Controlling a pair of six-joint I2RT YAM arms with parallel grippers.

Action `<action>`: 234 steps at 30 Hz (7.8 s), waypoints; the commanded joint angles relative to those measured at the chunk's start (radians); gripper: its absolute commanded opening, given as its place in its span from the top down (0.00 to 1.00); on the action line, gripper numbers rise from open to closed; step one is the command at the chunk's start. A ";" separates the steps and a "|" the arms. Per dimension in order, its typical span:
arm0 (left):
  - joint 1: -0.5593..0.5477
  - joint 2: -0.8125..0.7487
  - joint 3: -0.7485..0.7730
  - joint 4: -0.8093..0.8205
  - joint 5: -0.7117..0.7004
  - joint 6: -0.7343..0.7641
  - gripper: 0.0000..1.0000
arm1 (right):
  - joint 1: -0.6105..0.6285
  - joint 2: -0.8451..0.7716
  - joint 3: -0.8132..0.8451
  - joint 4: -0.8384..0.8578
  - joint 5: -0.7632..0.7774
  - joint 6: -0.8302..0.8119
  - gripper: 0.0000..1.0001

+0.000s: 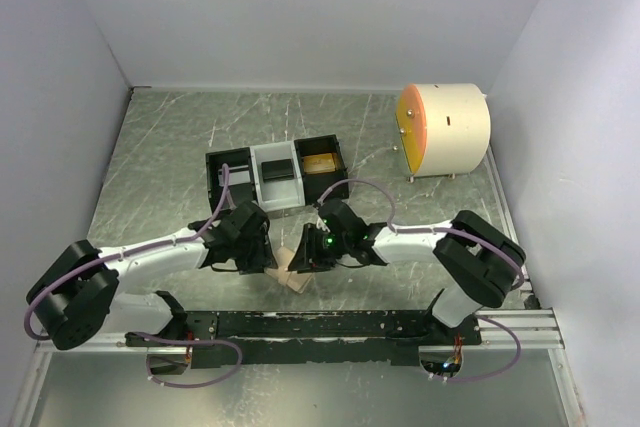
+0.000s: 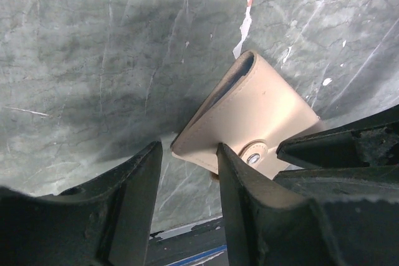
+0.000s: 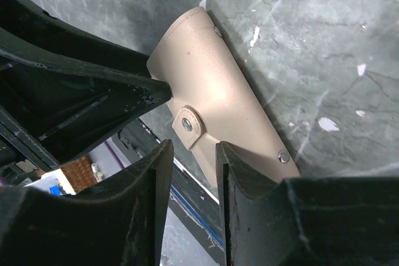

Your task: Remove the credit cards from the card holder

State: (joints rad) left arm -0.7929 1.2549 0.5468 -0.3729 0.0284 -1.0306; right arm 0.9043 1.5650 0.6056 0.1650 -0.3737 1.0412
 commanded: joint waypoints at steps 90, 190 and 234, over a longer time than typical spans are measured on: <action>-0.156 -0.064 0.107 -0.170 -0.055 -0.350 0.38 | -0.084 -0.086 0.088 -0.220 0.142 -0.333 0.66; -0.309 -0.081 0.288 -0.107 -0.298 -0.012 0.93 | -0.096 -0.041 0.096 -0.138 0.075 -0.314 0.55; -0.297 -0.012 0.288 -0.167 -0.346 0.042 0.93 | -0.201 -0.311 -0.029 -0.143 0.194 -0.182 0.50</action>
State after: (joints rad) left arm -1.0958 1.2778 0.8429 -0.4908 -0.2550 -0.9501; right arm 0.7094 1.2446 0.5552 -0.0628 -0.0952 0.8703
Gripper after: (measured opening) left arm 0.092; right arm 0.499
